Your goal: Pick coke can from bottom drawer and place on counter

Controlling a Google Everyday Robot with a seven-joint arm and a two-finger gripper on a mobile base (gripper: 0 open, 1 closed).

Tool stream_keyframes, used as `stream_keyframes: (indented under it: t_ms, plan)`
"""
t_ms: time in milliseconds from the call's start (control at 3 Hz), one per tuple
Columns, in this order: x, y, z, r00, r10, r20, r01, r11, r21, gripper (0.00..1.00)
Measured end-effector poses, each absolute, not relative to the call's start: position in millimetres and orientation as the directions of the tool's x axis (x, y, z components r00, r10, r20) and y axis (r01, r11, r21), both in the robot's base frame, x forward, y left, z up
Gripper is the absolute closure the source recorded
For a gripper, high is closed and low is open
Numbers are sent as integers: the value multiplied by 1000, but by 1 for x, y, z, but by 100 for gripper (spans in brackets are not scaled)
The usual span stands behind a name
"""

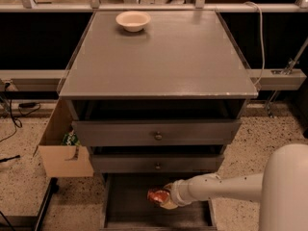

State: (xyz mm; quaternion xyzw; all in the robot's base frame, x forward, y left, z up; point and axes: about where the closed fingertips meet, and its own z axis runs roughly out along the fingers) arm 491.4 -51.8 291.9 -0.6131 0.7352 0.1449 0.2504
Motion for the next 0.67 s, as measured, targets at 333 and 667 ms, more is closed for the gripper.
stream_keyframes:
  t_ms: [333,667]
  plan:
    - [480,-65,347,-96,-835,-541,-983,166,-82,100]
    - [468,-83,401,-86,-846,-527,-984,154,-86,100]
